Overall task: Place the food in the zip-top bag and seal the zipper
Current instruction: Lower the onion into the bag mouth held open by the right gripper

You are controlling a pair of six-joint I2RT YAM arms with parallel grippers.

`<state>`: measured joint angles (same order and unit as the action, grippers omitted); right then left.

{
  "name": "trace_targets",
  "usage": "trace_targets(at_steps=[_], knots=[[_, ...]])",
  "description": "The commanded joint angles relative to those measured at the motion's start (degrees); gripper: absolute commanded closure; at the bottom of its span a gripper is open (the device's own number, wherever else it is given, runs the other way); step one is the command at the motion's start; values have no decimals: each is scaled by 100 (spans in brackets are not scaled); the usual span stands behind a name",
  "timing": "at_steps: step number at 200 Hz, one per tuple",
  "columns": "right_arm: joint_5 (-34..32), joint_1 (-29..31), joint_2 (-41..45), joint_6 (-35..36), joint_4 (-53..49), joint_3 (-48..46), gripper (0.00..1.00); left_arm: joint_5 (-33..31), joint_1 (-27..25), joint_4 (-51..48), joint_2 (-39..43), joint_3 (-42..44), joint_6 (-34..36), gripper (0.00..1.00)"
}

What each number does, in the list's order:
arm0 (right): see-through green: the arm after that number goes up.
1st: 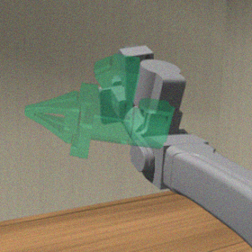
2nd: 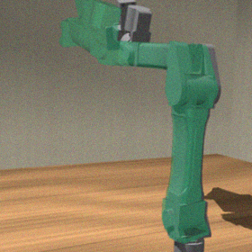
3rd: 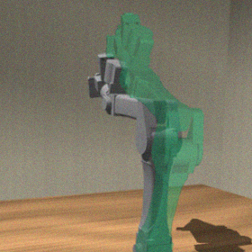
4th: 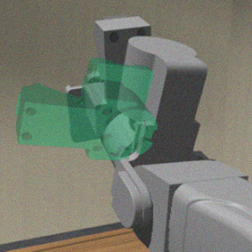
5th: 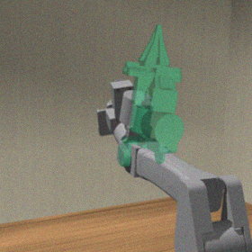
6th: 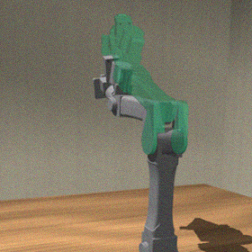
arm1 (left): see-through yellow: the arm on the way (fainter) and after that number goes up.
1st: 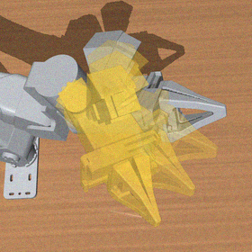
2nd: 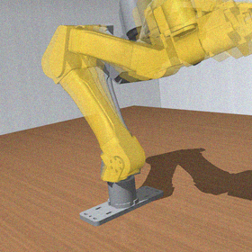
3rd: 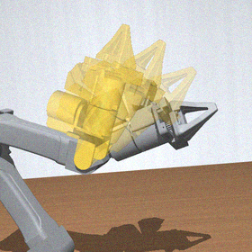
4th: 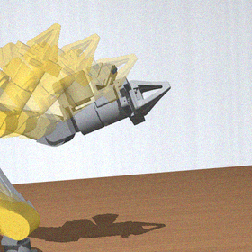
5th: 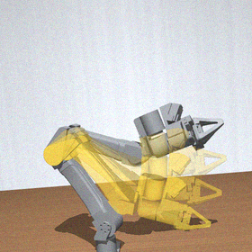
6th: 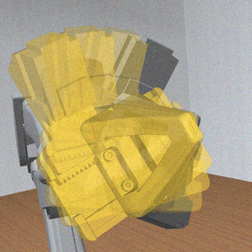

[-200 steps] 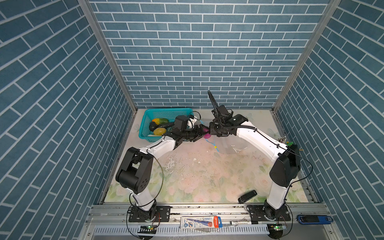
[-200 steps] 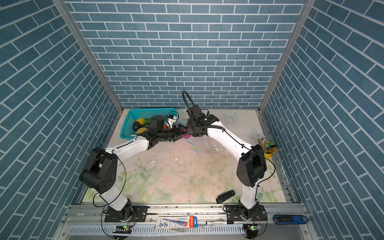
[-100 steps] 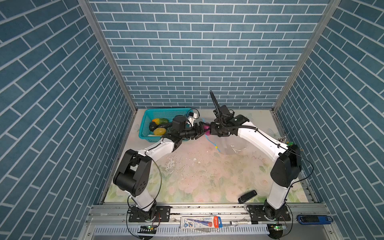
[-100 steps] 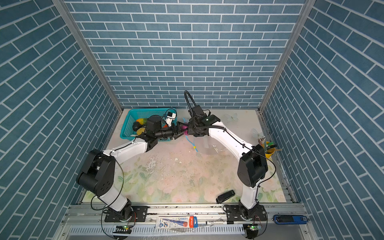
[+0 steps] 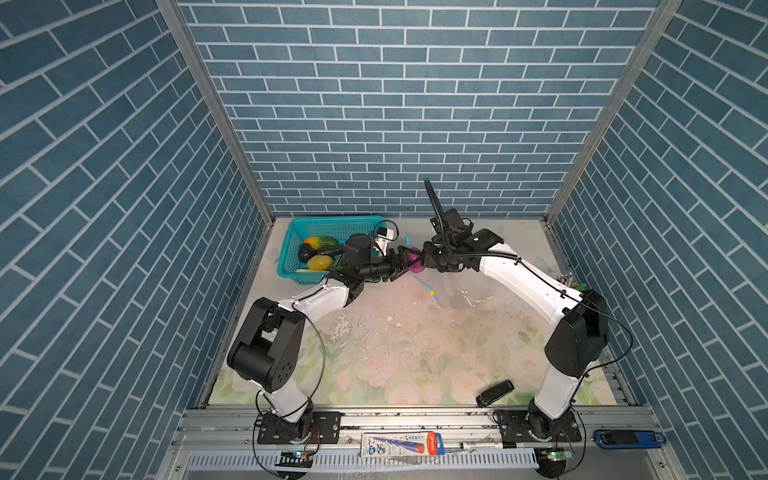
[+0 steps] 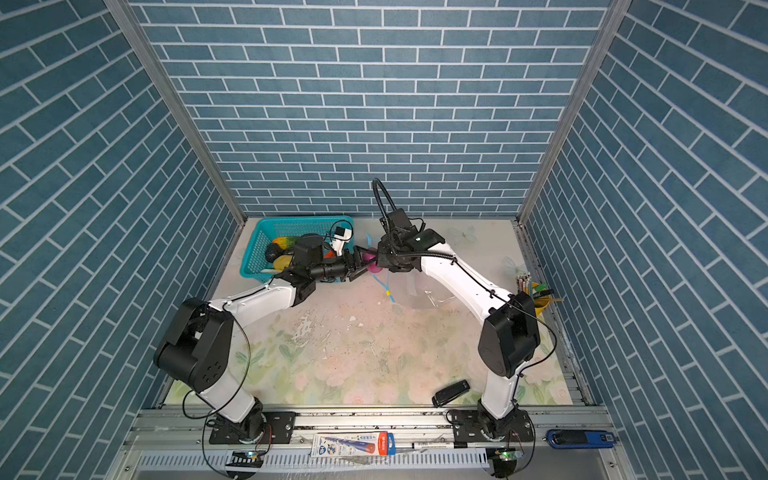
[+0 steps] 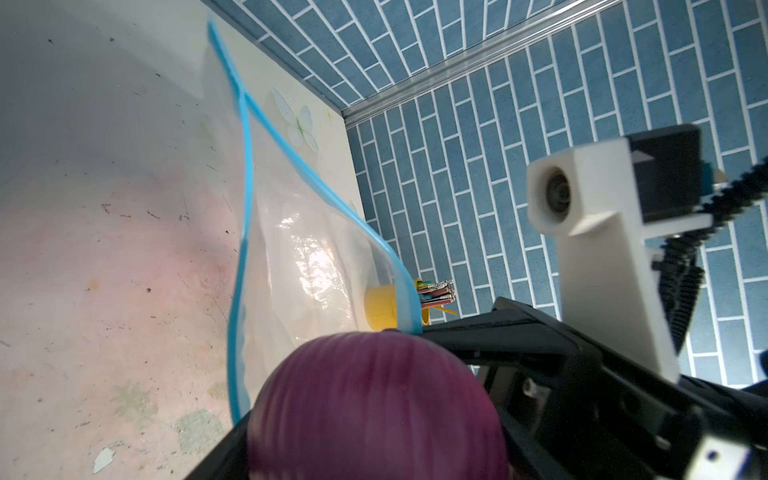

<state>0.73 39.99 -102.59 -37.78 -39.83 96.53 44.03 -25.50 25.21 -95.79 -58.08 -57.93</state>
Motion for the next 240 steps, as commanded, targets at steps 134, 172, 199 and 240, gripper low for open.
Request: trace_targets(at_steps=[134, 172, 199, 240], knots=[[252, -18, 310, -274, 326, -231, 100, -202, -192, -993, -151, -176, 819, 42], [263, -15, 292, -277, 336, -225, 100, -224, -219, -1028, -133, -194, 941, 34], [269, -16, 292, -279, 351, -229, 100, -275, -228, -1046, -115, -183, 977, 29], [279, -17, 296, -281, 354, -248, 100, -422, -244, -1017, 26, -80, 1012, 19]])
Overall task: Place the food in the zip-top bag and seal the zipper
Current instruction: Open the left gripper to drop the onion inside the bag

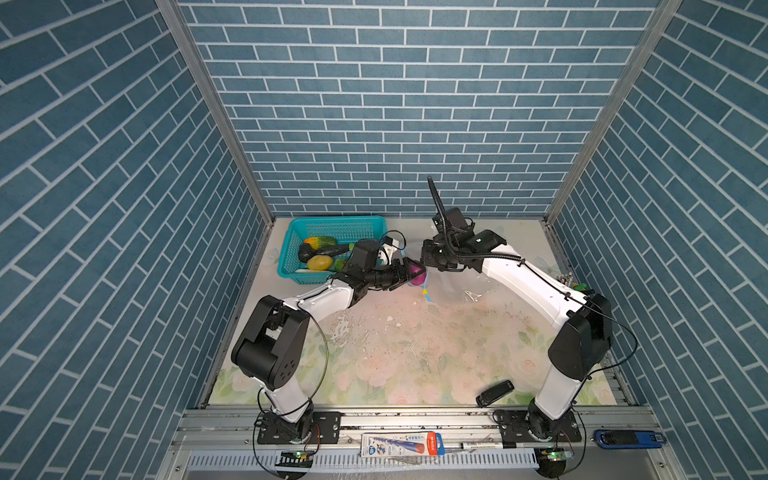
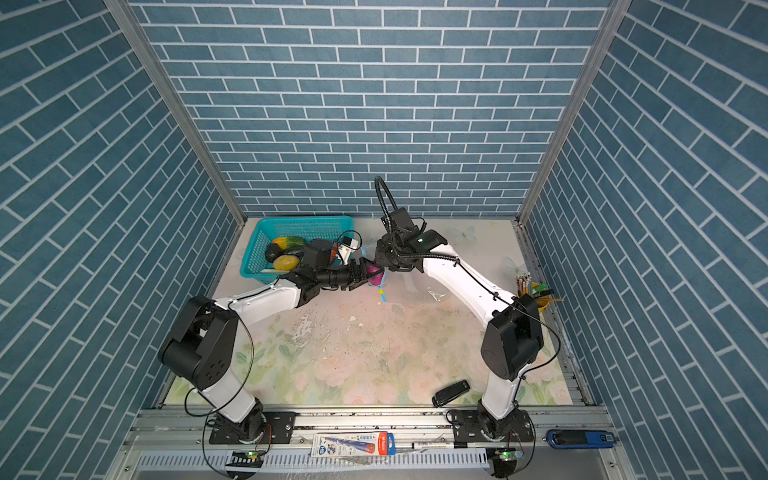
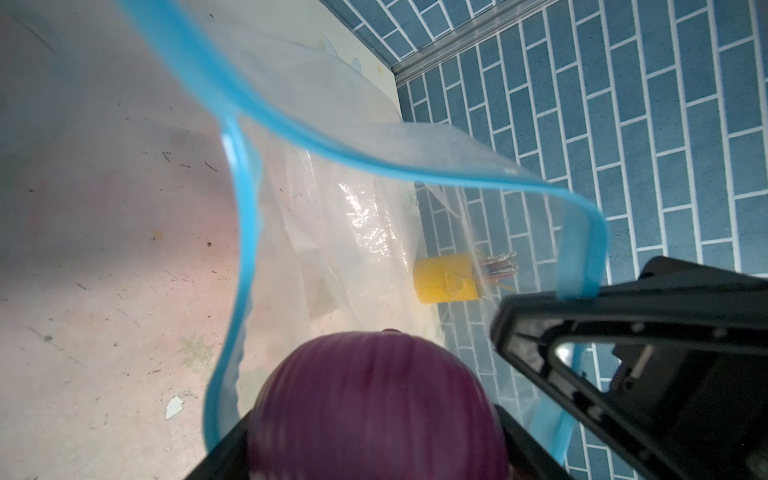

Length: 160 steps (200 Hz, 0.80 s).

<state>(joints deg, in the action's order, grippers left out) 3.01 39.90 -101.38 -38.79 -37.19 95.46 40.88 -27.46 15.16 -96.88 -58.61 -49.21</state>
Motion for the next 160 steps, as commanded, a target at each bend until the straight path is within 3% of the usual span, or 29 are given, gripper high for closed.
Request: trace_targets(at_steps=[1, 59, 160], knots=[[52, -9, 178, -177, 89, -141, 100, -111, -43, -12, 135, -28, 140, 19], [53, -14, 185, -173, 98, -150, 100, -146, -52, 27, 195, -1, 140, 12], [8, -8, 214, -167, 106, -190, 100, -239, -47, -35, 413, 13, 229, 12]])
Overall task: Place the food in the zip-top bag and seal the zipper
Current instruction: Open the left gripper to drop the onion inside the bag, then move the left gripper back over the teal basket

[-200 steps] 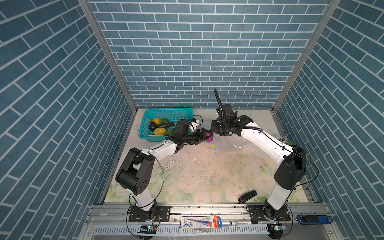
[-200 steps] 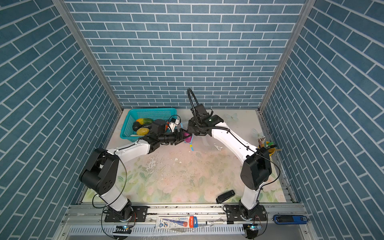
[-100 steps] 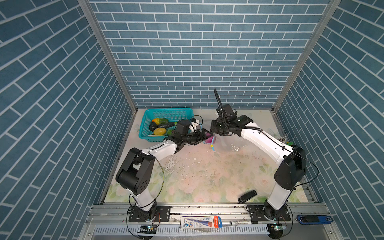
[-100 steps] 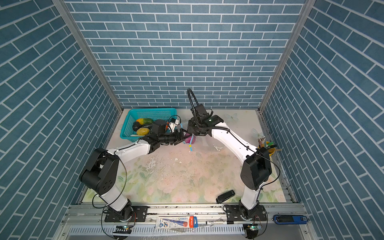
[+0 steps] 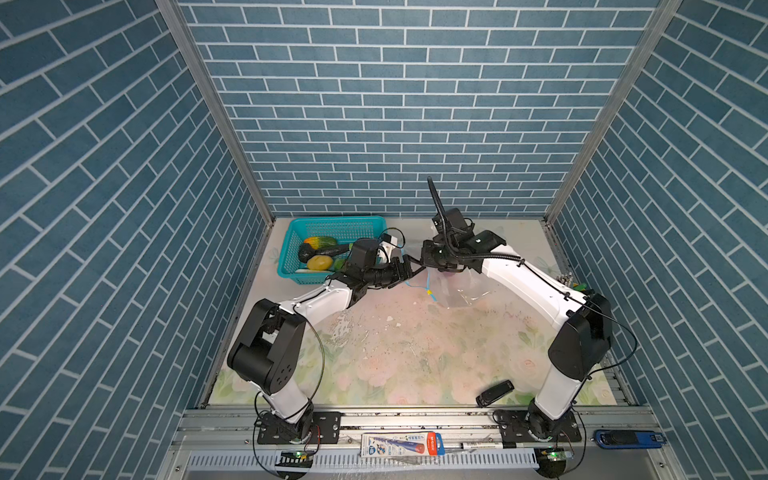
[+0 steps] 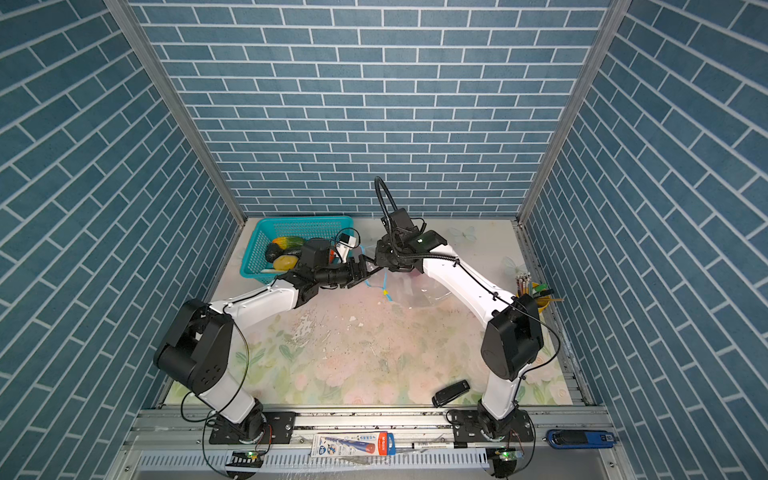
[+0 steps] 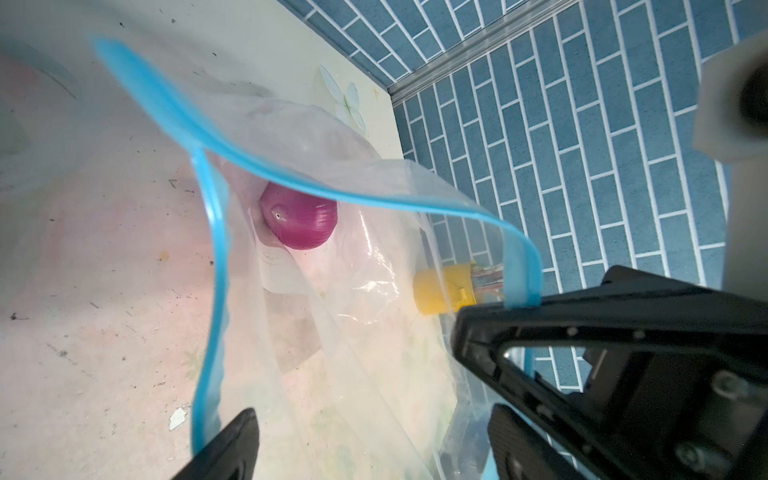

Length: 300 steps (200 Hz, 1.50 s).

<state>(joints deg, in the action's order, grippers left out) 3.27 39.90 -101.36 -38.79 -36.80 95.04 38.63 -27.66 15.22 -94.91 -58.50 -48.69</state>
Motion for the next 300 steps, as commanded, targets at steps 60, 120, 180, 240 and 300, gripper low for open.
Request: trace_targets(at_steps=[60, 120, 180, 240, 300], knots=[[-130, -48, 314, -157, 98, -314, 100, -370, 183, -1540, 738, -491, 987, 13], [-167, -61, 407, -129, 241, -487, 100, -1790, 599, -4635, 597, -2085, 2224, 20], [-64, -56, 372, -35, 366, -588, 100, -2794, 1434, -5588, 87, -2795, 2352, 26], [69, -60, 246, 29, 457, -531, 100, -3369, 2283, -6268, -557, -3247, 2787, 28], [139, -76, 108, 104, 498, -445, 100, -3397, 2765, -6702, -1581, -4092, 3009, 20]])
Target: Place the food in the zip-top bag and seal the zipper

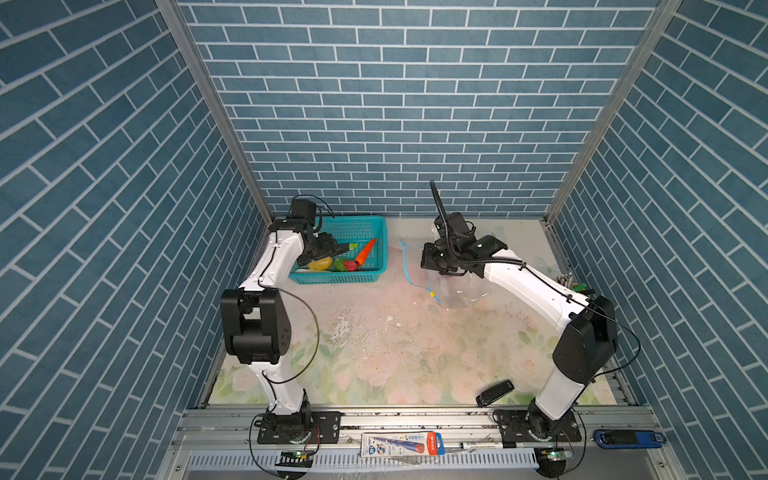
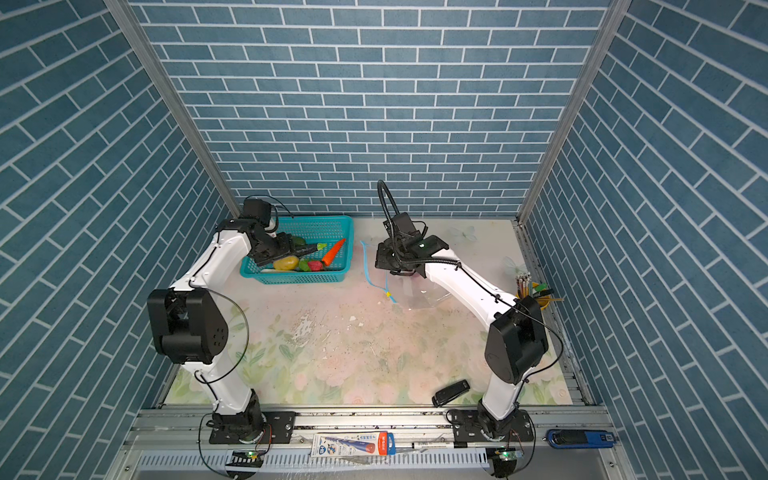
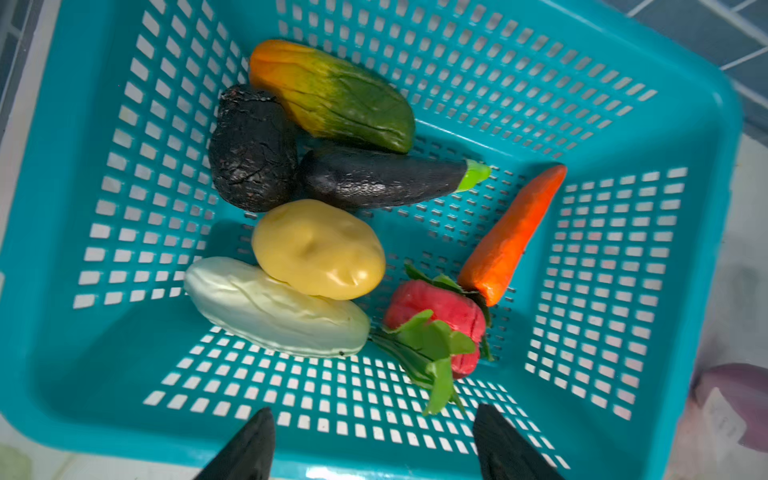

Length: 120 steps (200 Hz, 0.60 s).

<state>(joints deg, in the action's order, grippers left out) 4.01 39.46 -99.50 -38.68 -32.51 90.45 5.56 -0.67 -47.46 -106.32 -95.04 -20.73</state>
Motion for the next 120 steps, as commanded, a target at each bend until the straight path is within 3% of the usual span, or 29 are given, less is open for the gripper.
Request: trace_targets(at_steps=[1, 69, 120], knots=[[65, -33, -73, 95, 74, 15, 100, -90, 66, -449, -472, -446, 211, 20], [266, -80, -98, 56, 144, -44, 100, 162, 199, -493, -1193, -953, 46, 18], [341, -106, -148, 44, 173, -46, 100, 368, 471, 51, -1119, -128, -256, 15]])
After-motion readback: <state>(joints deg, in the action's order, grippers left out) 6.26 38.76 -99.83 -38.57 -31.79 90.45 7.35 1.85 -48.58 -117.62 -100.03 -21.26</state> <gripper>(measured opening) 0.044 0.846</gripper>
